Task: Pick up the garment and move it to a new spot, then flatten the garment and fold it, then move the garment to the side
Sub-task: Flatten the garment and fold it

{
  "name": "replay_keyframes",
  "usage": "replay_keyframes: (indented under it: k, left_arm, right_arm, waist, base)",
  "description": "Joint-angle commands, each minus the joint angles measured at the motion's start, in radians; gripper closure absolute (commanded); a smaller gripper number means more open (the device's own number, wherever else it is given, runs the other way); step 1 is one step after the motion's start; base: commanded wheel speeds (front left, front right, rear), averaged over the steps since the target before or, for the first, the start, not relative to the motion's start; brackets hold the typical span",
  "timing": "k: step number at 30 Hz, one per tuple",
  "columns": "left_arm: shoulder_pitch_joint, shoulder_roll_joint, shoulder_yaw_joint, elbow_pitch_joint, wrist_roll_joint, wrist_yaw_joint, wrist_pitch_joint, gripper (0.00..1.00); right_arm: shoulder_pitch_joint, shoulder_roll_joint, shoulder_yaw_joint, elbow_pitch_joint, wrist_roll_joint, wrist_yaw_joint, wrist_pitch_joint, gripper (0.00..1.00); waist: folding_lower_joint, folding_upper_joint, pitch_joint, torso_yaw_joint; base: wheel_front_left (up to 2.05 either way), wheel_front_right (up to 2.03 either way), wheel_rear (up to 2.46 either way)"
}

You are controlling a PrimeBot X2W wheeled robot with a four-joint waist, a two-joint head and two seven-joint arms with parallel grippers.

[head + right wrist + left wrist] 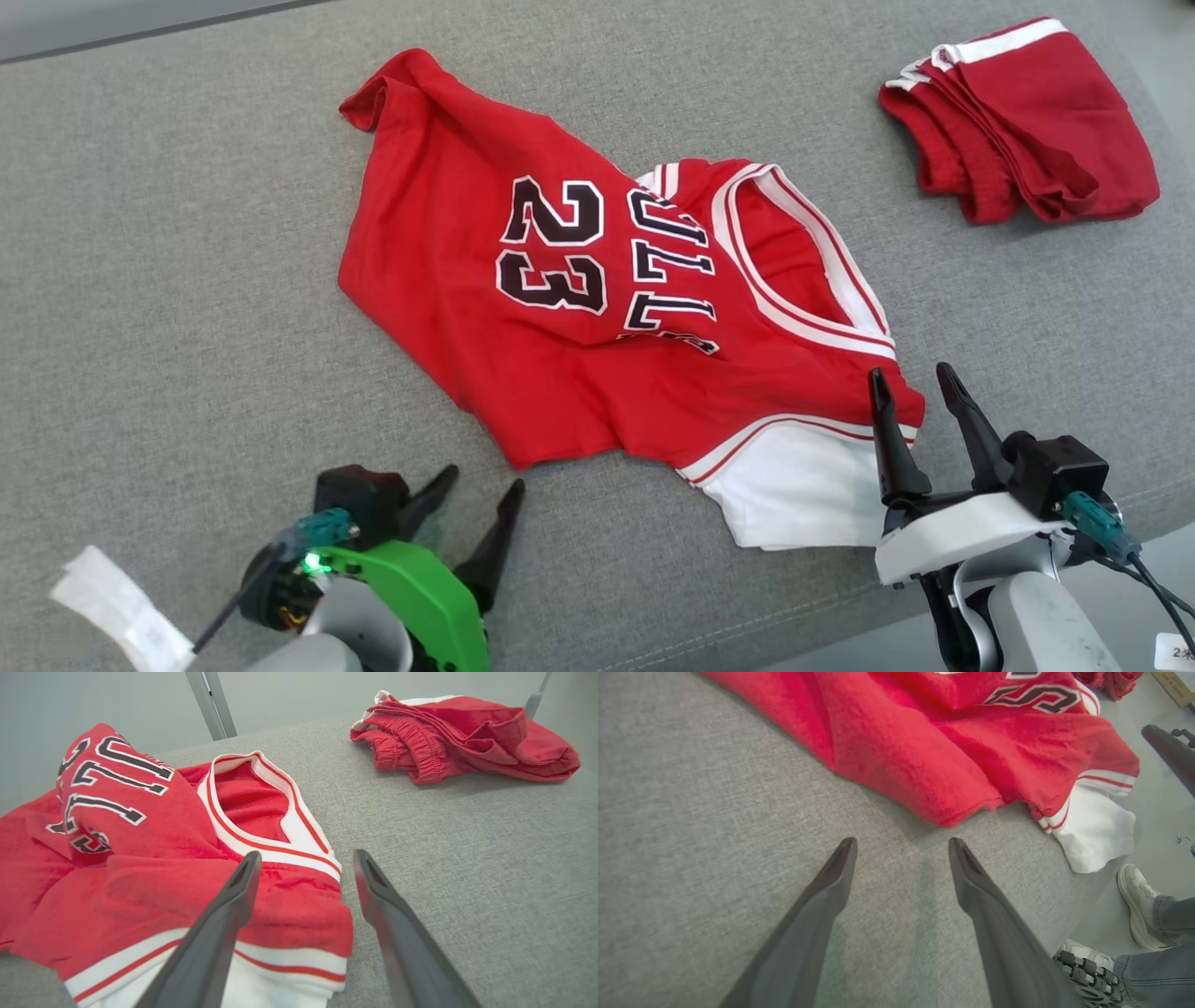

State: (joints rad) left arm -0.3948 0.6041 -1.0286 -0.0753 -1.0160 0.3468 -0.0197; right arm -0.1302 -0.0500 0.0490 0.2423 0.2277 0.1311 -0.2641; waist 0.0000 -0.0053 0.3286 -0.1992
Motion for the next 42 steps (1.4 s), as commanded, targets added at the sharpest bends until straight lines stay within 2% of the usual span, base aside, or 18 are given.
replay_keyframes:
  k: [1,5,14,15,17,19,23,27,32,36,39,42]
  left_arm:
    - [0.002,-0.016,-0.002,0.009,-0.005,-0.006,0.002,0.0]
    - [-0.022,-0.059,-0.009,0.074,0.003,-0.015,-0.012,0.0]
    - [-0.053,-0.134,0.057,0.2,0.013,0.02,-0.123,0.0]
    - [-0.054,-0.138,0.063,0.204,0.016,0.023,-0.137,0.13]
    - [-0.056,-0.152,0.079,0.203,0.018,0.023,-0.167,1.0]
    - [-0.059,-0.159,0.083,0.204,0.031,0.024,-0.185,1.0]
    - [-0.078,-0.126,0.065,0.197,0.085,0.053,-0.192,1.0]
    - [-0.105,-0.041,0.019,0.124,0.178,0.124,-0.135,1.0]
    - [-0.129,0.103,-0.04,-0.044,0.279,0.224,-0.003,1.0]
    - [-0.117,0.191,-0.077,-0.172,0.33,0.295,0.094,1.0]
    - [-0.096,0.233,-0.095,-0.243,0.347,0.343,0.148,1.0]
    - [-0.07,0.232,-0.124,-0.252,0.346,0.361,0.181,1.0]
  right_arm:
    - [-0.014,-0.001,0.001,-0.004,-0.005,-0.001,0.0,0.0]
    - [-0.025,-0.001,0.001,-0.009,-0.004,-0.001,0.0,0.0]
    - [-0.012,-0.001,-0.007,-0.006,-0.013,-0.001,0.0,0.0]
    - [-0.012,-0.001,-0.007,-0.004,-0.013,-0.001,0.0,0.0]
    - [-0.01,-0.001,-0.008,-0.001,-0.01,-0.001,0.0,0.0]
    - [-0.007,-0.001,-0.008,0.001,-0.006,-0.001,0.0,0.0]
    - [0.001,-0.002,-0.01,0.005,-0.003,-0.001,0.0,0.0]
    - [0.022,-0.001,-0.022,0.01,-0.004,-0.001,0.0,0.0]
    - [0.044,-0.001,-0.029,0.02,-0.012,-0.001,0.0,0.0]
    - [0.055,-0.002,-0.03,0.025,-0.017,-0.001,0.0,0.0]
    - [0.06,-0.001,-0.03,0.026,-0.024,-0.001,0.0,0.0]
    - [0.059,-0.001,-0.028,0.03,-0.03,-0.001,0.0,0.0]
  waist:
    - [0.0,0.0053,0.009,-0.004]
    - [0.0,0.0053,0.023,-0.009]
    - [0.0,0.0053,0.028,-0.014]
    - [0.0,0.0053,0.027,-0.013]
    - [0.0,0.0053,0.025,-0.011]
    - [0.0,0.0053,0.021,-0.007]
    - [0.0,0.0053,0.01,0.004]
    - [0.0,0.0053,-0.011,0.032]
    - [0.0,0.0053,-0.04,0.083]
    - [0.0,0.0053,-0.064,0.123]
    - [0.0,0.0053,-0.072,0.152]
    - [0.0,0.0053,-0.071,0.176]
  base:
    - [0.0,0.0,0.0]
    - [0.0,0.0,0.0]
    - [0.0,0.0,0.0]
    - [0.0,0.0,0.0]
    - [0.0,0.0,0.0]
    - [0.0,0.0,0.0]
    - [0.0,0.0,0.0]
    - [0.0,0.0,0.0]
    - [0.0,0.0,0.0]
    - [0.0,0.0,0.0]
    - [0.0,0.0,0.0]
    - [0.0,0.0,0.0]
